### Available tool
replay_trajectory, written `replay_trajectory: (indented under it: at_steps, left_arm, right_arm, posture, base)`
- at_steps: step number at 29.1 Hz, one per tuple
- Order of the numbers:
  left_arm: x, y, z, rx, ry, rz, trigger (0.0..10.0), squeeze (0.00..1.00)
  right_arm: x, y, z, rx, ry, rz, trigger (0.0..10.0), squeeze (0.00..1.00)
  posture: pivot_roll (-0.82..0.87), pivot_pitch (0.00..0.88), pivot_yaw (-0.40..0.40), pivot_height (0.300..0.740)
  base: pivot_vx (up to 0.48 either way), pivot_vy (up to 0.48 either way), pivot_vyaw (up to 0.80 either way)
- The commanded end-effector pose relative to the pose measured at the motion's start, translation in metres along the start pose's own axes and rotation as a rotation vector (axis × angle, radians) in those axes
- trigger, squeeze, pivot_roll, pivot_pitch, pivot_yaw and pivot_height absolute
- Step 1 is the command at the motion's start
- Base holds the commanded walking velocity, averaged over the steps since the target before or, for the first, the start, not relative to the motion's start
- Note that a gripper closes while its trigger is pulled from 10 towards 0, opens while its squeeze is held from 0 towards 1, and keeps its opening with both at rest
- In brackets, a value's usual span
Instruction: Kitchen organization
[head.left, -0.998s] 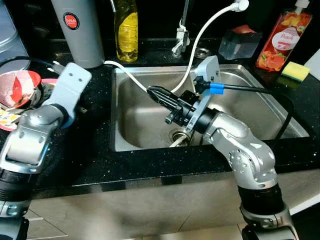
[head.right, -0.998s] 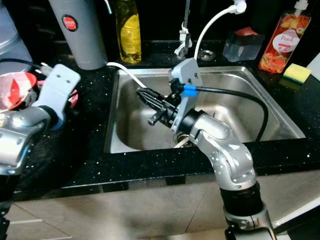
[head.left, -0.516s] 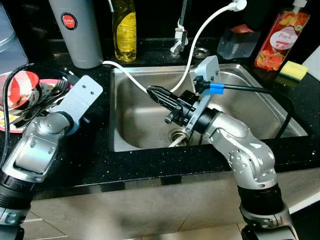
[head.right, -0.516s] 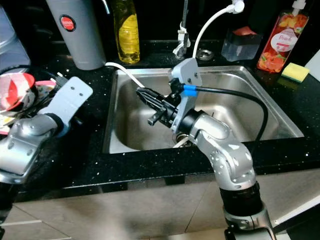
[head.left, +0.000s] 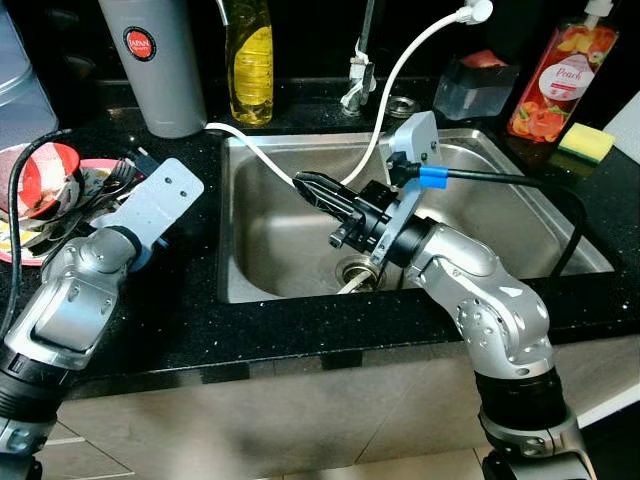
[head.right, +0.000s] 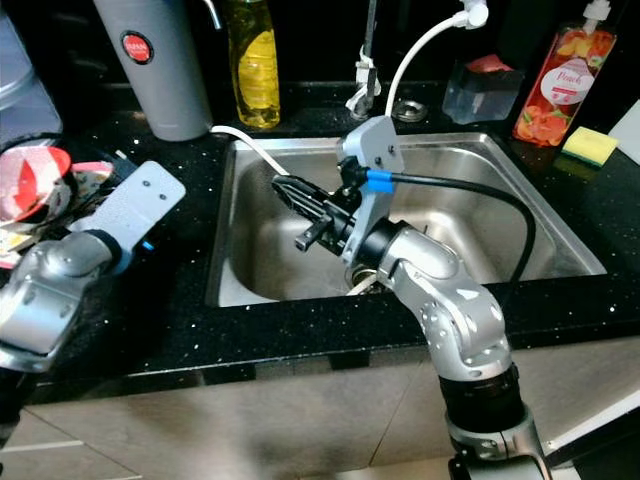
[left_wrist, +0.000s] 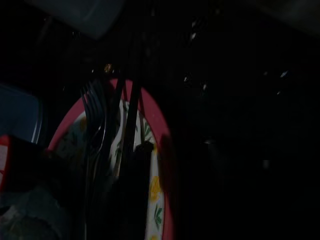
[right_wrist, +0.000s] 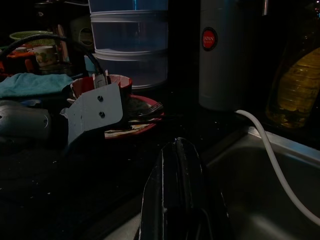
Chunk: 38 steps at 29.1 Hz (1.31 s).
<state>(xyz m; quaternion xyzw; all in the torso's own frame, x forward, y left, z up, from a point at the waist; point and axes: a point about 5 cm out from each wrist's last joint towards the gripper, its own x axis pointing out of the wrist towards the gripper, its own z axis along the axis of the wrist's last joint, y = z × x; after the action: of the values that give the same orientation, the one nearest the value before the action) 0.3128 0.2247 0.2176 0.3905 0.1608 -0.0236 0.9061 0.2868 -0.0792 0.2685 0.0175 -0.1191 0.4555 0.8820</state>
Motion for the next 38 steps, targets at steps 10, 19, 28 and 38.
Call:
replay_trajectory:
  at_steps: [10, 19, 28, 38]
  left_arm:
    - [0.001, 0.005, -0.013, 0.09, 0.056, 0.045, 9.1, 0.0]
    - [0.003, 0.002, -0.005, 0.119, 0.004, 0.045, 10.0, 0.0]
    - [-0.005, -0.027, 0.018, 0.006, -0.123, -0.201, 10.0, 0.0]
    - [-0.006, -0.036, 0.029, -0.021, -0.174, -0.257, 10.0, 0.0]
  right_arm:
    - [0.001, -0.001, 0.0, 0.004, -0.002, -0.003, 10.0, 0.0]
    - [0.001, -0.001, 0.0, 0.004, -0.002, -0.004, 10.0, 0.0]
    - [0.001, -0.002, 0.0, 0.002, -0.002, -0.009, 10.0, 0.0]
    - [0.001, -0.002, 0.0, 0.002, -0.003, -0.01, 10.0, 0.0]
  posture:
    - [0.12, 0.054, -0.016, 0.74]
    - [0.11, 0.053, -0.016, 0.74]
    - [0.11, 0.053, -0.017, 0.74]
    - [0.11, 0.054, -0.017, 0.74]
  base:
    - [0.0, 0.0, 0.0]
    - [0.0, 0.0, 0.0]
    - [0.0, 0.0, 0.0]
    - [0.0, 0.0, 0.0]
